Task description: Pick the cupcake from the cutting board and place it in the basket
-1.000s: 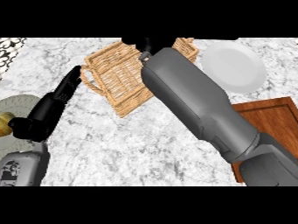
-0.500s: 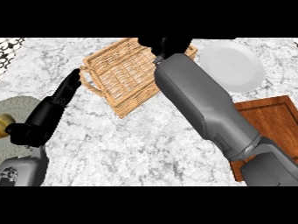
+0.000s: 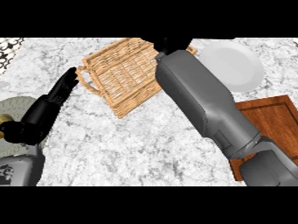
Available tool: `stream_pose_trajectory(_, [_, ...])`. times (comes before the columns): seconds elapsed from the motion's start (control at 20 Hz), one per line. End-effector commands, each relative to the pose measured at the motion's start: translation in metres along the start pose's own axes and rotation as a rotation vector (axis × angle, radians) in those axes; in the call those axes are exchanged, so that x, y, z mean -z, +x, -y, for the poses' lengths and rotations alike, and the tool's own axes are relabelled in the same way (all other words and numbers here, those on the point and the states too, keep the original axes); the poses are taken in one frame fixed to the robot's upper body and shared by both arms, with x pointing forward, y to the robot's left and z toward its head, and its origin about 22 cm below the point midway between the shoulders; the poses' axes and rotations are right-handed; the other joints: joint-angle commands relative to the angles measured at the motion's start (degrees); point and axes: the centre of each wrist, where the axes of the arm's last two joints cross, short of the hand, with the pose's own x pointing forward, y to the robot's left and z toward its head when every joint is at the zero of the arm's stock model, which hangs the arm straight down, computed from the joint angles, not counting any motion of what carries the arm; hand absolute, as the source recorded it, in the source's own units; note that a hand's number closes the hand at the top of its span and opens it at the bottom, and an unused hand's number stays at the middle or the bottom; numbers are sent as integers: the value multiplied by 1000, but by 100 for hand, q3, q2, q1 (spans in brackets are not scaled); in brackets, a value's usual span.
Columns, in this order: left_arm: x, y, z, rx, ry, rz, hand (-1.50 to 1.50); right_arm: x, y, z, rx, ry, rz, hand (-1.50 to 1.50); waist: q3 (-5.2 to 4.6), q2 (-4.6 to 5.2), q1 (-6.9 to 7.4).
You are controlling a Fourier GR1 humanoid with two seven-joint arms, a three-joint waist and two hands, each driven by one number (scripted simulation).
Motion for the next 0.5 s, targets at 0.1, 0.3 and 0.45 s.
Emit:
stream_pose_trajectory(0.1, [2, 0, -3, 8, 12, 5, 0, 7, 7, 11, 173, -36, -20, -150, 3, -10, -63])
stream_pose_trajectory(0.3, [5, 4, -6, -9, 28, -28, 0, 27, 22, 26, 290, -98, -125, -150, 3, -37, -138])
stream_pose_trajectory(0.45, [9, -7, 0, -5, 23, -29, 0, 20, 4, 30, 317, -42, -207, -150, 3, -32, -192])
